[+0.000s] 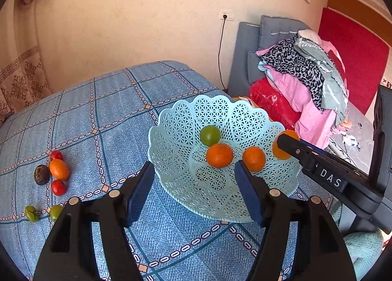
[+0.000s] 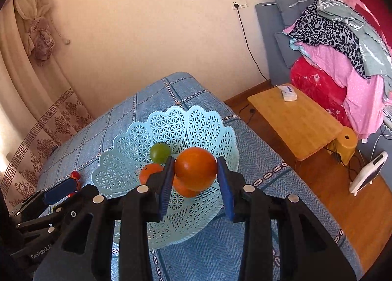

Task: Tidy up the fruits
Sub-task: 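Carry both oranges into the blue basket and open both tools, then move both open tools back to the remaining fruits on the bed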

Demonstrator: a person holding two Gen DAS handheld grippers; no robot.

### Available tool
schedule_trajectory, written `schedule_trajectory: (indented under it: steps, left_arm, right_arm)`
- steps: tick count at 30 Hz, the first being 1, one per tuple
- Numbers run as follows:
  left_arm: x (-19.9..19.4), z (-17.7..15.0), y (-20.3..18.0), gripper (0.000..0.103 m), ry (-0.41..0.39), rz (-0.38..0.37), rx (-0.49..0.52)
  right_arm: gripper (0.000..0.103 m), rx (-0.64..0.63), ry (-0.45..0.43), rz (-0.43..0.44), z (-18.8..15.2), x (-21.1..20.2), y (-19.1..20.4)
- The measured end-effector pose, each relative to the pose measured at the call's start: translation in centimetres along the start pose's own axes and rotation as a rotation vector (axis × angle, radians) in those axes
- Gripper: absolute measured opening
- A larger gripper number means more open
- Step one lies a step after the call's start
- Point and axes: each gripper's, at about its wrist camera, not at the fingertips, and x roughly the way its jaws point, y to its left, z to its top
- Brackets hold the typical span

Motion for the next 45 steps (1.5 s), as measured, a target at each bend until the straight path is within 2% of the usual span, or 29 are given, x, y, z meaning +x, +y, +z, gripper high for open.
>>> schedule_trajectory:
  steps: [1,2,12,23,28,31,35,37,45]
  left_arm:
    - [0.0,0.0,0.1,0.068,0.0,0.002,-0.004]
    - [-0.1,0.0,0.3,0.069,0.0,0.003,-0.008]
    - [-1.0,0.0,1.9,0.079,-0.014,0.03,-0.048]
    - [-3.2,0.1,4.8,0.08,-0.06,0.097,-0.106]
    - [-4.2,-0.2,6.9,0.081,-0.078,0.139,-0.14]
    - [-5.0,-0.5,8.4,0.086,-0.093,0.179,-0.163]
    - [-6.0,-0.9,10.5,0.088,-0.107,0.237,-0.19]
    - [-6.5,-1.2,11.7,0.09,-0.113,0.26,-0.208]
    - [-7.5,-2.9,15.3,0.09,-0.096,0.308,-0.282]
  right_arm:
    - [0.048,-0.002,-0.01,0.004,0.0,-0.2,0.1]
    - [0.053,-0.006,-0.021,0.006,0.1,-0.4,0.3]
    - [0.053,-0.036,-0.058,0.032,0.2,-1.8,1.7]
    - [0.053,-0.093,-0.078,0.069,-0.6,-2.7,4.0]
    - [0.053,-0.124,-0.072,0.094,-1.2,-2.5,5.8]
    - [0.053,-0.133,-0.063,0.112,-1.4,-2.1,7.0]
    - [0.059,-0.159,-0.054,0.131,-1.8,-1.6,8.7]
    - [0.06,-0.172,-0.048,0.143,-2.0,-1.4,9.6]
    - [0.06,-0.228,0.002,0.202,-3.5,-0.1,13.3]
